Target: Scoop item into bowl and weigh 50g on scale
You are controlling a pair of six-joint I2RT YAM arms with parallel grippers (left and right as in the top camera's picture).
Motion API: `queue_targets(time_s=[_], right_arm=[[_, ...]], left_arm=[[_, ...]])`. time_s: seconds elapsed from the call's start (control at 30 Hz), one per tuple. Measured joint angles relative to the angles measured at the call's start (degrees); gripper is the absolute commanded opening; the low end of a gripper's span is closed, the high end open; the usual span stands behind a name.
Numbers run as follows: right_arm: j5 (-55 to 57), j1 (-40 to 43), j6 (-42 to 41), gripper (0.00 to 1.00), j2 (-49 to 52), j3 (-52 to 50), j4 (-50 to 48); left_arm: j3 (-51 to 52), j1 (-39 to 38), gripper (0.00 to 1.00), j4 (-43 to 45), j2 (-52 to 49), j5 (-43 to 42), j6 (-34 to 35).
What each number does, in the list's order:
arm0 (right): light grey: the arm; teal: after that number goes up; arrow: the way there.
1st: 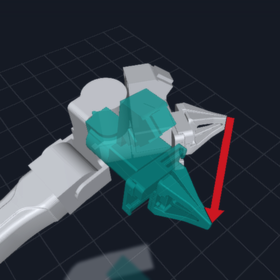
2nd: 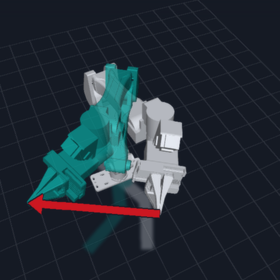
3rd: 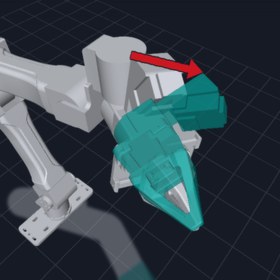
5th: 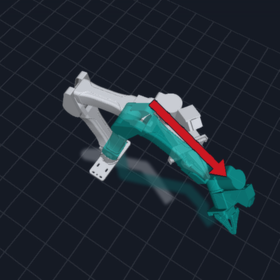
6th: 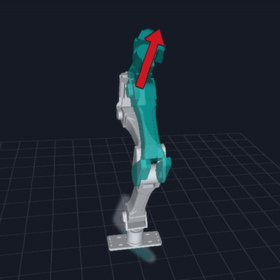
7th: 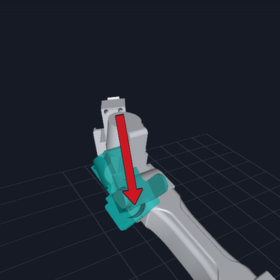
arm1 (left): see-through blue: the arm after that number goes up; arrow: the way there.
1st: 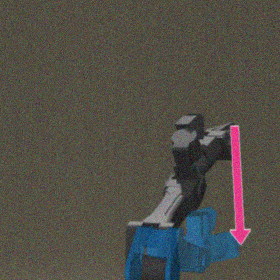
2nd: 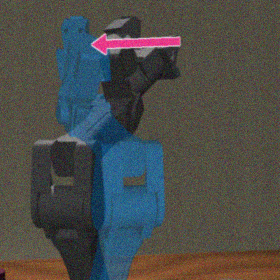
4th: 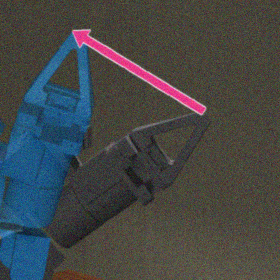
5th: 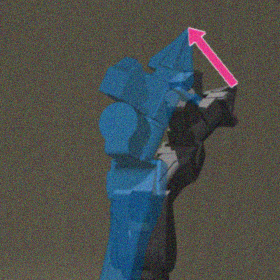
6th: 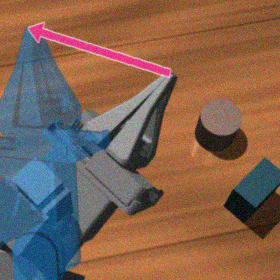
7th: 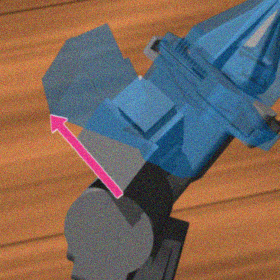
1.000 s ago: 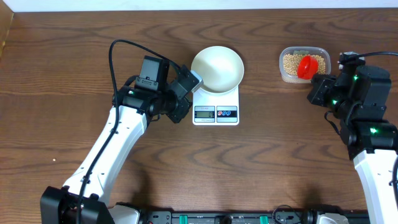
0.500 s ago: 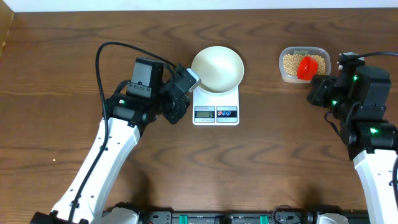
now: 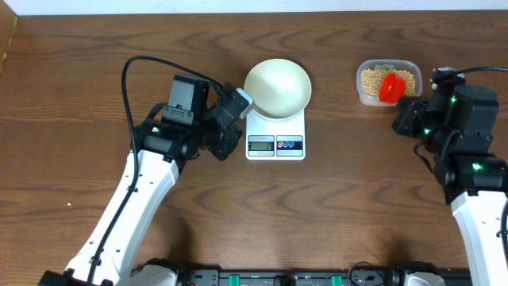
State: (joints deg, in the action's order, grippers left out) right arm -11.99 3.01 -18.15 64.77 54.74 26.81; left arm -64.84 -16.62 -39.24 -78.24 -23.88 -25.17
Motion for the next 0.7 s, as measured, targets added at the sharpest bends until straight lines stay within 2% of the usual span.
queue_targets(time_s=[0.3,0.33,0.37,0.4,0.43,0.7], right_arm=[[0.00,0.00,0.00,0.01,0.00,0.00,0.00],[0.00,0.00,0.00,0.01,0.00,0.00,0.02],[0.00,0.00,0.00,0.01,0.00,0.00,0.00],[0.00,0.00,0.00,0.01,0.00,0.00,0.00],[0.00,0.00,0.00,0.01,0.00,0.00,0.00],[0.00,0.00,1.09,0.01,0.00,0.00,0.22]], left_arm=[[0.00,0.00,0.09,0.63,0.00,0.00,4.20],[0.00,0.00,0.25,0.63,0.00,0.00,4.31],[0.00,0.00,0.48,0.63,0.00,0.00,4.39],[0.00,0.00,0.88,0.55,0.00,0.00,4.35],[0.00,0.00,0.99,0.37,0.00,0.02,4.42],[0.00,0.00,0.99,-0.42,0.00,0.02,4.83]])
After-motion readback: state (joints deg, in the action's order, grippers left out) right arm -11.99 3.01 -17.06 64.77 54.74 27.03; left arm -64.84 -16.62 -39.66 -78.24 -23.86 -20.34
